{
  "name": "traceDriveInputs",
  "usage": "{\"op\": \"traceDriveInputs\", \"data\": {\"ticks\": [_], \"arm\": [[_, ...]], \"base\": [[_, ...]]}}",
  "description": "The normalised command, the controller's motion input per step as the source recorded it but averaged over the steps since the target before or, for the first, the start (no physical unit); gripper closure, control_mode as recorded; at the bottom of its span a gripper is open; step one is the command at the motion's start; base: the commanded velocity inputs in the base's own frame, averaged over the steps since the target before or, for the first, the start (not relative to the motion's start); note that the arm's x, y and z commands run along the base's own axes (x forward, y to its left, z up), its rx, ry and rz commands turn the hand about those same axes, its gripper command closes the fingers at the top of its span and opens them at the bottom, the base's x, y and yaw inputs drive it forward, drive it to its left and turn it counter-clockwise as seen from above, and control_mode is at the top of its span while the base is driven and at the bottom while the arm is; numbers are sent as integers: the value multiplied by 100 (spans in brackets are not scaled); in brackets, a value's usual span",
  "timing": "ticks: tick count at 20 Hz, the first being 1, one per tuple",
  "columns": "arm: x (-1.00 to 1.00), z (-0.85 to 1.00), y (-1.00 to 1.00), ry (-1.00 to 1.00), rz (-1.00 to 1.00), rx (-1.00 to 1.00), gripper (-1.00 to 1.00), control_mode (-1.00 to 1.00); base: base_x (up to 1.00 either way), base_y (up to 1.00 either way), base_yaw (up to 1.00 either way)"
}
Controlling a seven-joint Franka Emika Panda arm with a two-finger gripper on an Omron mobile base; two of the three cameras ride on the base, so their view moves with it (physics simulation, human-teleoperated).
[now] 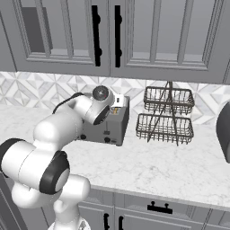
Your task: Start the toaster. Once the lever pops up, take the bread to the plate on the dining counter.
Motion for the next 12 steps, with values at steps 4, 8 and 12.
{"op": "traceDriveInputs", "data": {"ticks": [4,8,12], "arm": [[0,0,0,0,0,0,-100,-100],[0,0,0,0,0,0,-100,-100],[0,0,0,0,0,0,-100,-100]], "base": [[0,0,0],[0,0,0],[0,0,0]]}}
